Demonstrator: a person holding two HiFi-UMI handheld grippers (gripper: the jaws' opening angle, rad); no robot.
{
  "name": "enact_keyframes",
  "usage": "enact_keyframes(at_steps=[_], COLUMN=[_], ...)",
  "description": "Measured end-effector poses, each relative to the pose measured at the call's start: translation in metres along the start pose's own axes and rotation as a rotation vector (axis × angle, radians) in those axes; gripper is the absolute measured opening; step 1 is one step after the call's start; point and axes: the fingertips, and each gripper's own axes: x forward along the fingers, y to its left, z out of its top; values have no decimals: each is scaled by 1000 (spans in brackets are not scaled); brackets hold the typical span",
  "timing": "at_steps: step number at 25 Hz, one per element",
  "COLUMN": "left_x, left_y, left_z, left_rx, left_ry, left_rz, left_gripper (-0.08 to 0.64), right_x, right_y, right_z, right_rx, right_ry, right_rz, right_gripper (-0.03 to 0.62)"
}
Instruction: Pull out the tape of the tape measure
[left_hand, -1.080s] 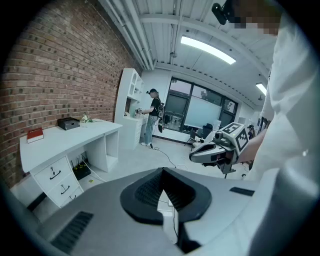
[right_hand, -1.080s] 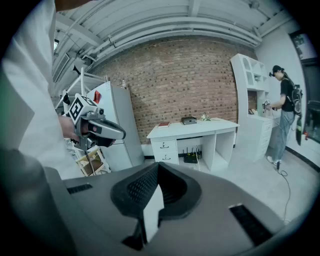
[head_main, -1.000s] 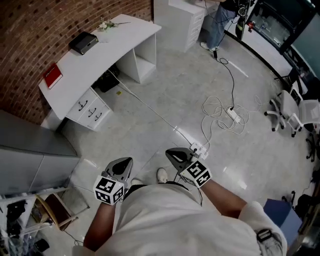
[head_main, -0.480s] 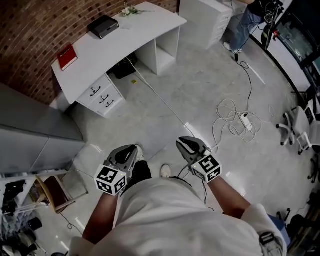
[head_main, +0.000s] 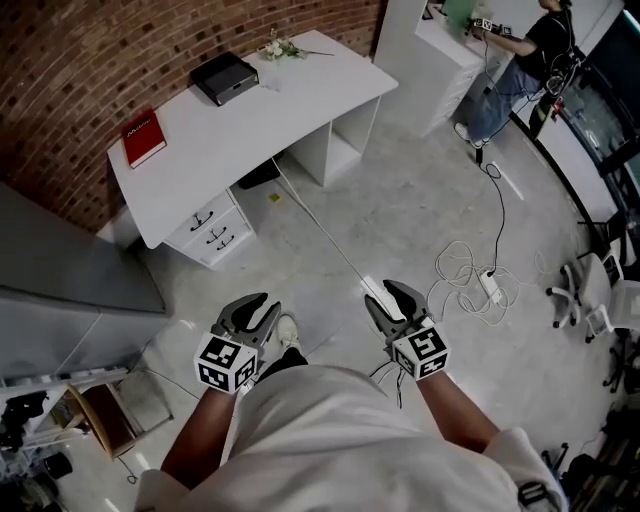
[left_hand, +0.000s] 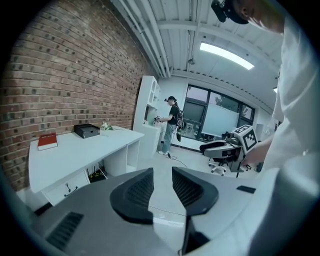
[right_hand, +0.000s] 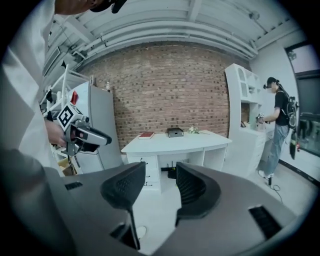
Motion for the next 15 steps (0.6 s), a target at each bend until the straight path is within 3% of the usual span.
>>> enact_keyframes(at_steps=[9,15], left_x=[24,40], left_y=[103,141], left_z=[41,46], left_rx=[30,11], left_ry=[-11,5], left_rz=[-38,-43], left_gripper=[112,110], right_x=[98,130], right_y=[-20,-27], right_z=[43,61], right_rx=[5,2], right_ry=[27,43], right_rz=[-86,-99], right_gripper=[184,184])
